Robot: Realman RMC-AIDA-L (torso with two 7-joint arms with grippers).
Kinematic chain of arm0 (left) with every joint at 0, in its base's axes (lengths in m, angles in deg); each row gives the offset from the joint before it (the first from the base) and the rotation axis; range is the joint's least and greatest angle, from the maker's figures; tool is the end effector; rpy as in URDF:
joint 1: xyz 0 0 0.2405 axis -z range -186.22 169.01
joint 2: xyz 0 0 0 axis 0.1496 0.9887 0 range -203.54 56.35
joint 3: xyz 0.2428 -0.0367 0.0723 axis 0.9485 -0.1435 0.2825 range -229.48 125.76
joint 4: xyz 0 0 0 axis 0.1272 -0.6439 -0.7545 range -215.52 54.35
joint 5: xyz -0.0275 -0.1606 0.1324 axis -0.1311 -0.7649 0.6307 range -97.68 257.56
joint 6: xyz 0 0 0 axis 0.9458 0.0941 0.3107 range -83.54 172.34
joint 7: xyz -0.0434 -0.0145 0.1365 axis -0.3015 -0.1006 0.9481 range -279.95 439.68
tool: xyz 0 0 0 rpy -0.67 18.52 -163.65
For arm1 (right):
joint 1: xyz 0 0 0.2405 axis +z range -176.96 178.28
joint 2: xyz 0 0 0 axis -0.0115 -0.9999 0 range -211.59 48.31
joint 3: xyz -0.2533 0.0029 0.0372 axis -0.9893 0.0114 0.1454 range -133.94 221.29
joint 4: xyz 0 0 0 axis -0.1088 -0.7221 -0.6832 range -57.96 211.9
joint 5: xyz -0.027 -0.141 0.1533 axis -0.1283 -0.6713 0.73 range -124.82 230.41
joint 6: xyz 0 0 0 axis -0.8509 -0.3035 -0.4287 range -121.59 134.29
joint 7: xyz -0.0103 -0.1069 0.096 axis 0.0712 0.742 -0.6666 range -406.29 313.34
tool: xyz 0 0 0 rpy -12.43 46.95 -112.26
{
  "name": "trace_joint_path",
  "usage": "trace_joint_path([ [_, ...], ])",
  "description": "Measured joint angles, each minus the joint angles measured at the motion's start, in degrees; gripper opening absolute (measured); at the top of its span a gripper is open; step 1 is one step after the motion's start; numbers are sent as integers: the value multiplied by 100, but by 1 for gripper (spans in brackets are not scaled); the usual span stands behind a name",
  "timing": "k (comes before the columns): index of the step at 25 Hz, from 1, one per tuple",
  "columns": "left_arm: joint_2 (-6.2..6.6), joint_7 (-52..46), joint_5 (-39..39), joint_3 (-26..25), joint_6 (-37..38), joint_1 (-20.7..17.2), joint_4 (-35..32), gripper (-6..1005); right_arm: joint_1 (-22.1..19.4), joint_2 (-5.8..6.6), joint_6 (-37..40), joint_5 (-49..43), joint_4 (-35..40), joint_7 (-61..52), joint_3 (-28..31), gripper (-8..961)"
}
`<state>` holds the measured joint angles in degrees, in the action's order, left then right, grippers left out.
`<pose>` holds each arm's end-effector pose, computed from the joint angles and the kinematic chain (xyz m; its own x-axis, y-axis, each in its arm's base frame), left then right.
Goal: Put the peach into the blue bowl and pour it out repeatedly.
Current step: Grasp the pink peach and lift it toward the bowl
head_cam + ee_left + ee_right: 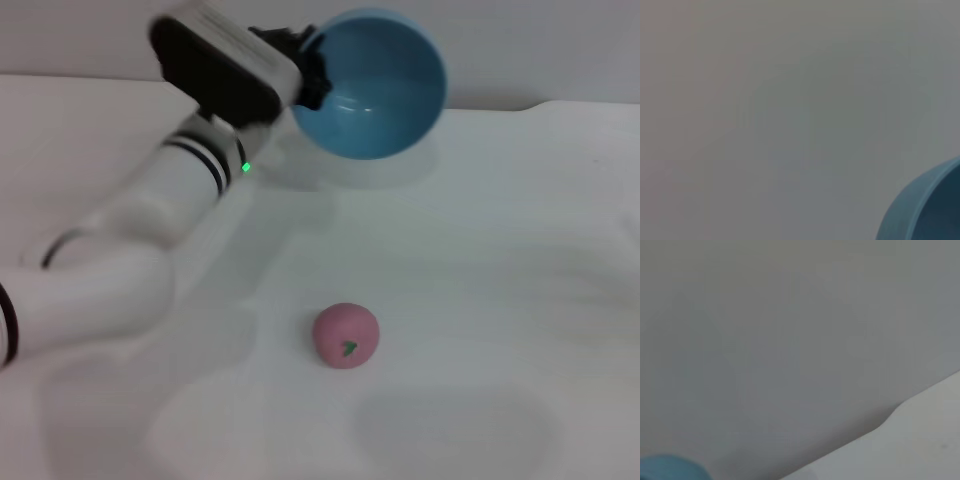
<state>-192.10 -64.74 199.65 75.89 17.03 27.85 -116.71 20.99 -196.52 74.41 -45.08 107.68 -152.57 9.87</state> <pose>-0.1976 0.4116 -0.0841 0.9286 0.0411 0.3687 0.3541 -0.3951 -0.8477 0.3674 0.3241 0.0564 0.1169 -0.5530 -0.8249 -0.9849 -0.1713 -0.0248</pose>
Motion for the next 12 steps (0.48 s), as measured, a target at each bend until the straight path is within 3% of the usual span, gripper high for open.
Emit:
trace_joint_path([
  [2,32,-115,13,-589,855,13,-165,-2,81,6,4,-9,-16,4,-122,497],
  [3,43,-51,31,-1177,1764,35,-298,-2,172,13,8,-62,-17,5,-250,497],
  [4,43,-51,31,-1177,1764,35,-298,-2,172,13,8,-62,-17,5,-250,498],
  [12,110,422,274,-3701,5276,184,-738,-1,709,26,69,-920,44,9,-646,498],
])
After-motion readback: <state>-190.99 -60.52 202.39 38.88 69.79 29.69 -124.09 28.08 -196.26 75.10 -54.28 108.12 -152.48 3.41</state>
